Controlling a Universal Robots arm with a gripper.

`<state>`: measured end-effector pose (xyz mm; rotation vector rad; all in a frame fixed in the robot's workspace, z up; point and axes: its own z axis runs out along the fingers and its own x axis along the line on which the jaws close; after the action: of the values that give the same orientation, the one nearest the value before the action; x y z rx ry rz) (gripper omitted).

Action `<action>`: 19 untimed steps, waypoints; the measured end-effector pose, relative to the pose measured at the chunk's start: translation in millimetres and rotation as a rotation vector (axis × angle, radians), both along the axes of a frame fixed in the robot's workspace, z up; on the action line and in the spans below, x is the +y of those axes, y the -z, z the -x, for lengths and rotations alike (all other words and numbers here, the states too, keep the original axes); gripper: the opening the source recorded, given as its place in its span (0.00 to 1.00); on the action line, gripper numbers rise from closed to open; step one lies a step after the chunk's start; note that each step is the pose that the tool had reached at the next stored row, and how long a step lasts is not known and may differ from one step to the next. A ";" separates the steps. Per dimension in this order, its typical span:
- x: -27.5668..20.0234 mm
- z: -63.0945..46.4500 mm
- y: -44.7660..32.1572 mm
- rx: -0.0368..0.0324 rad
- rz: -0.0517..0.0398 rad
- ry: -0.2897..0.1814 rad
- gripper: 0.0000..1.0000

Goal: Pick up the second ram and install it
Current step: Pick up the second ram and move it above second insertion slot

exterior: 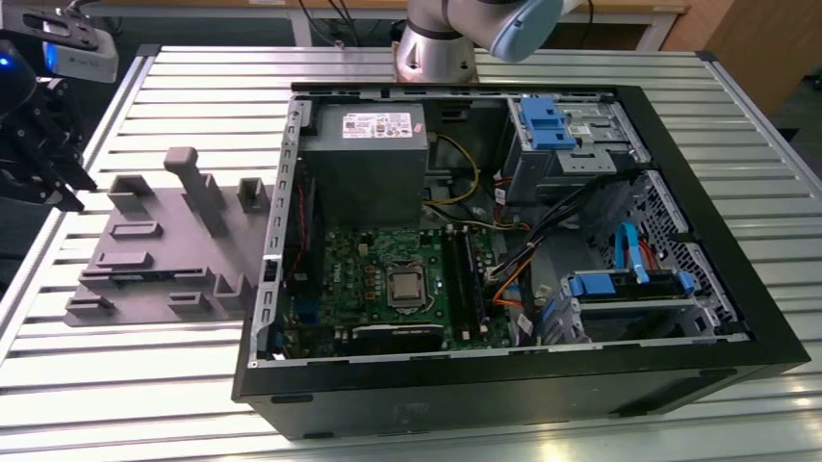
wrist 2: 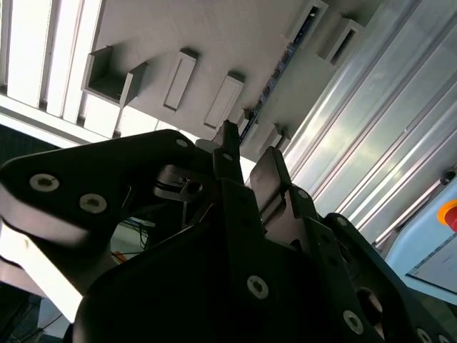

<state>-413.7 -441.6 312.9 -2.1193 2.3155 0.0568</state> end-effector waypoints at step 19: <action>-1.9 0.4 19.0 -0.0002 0.0003 -0.027 0.34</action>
<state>-414.1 -443.4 293.9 -2.1503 2.2876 0.0563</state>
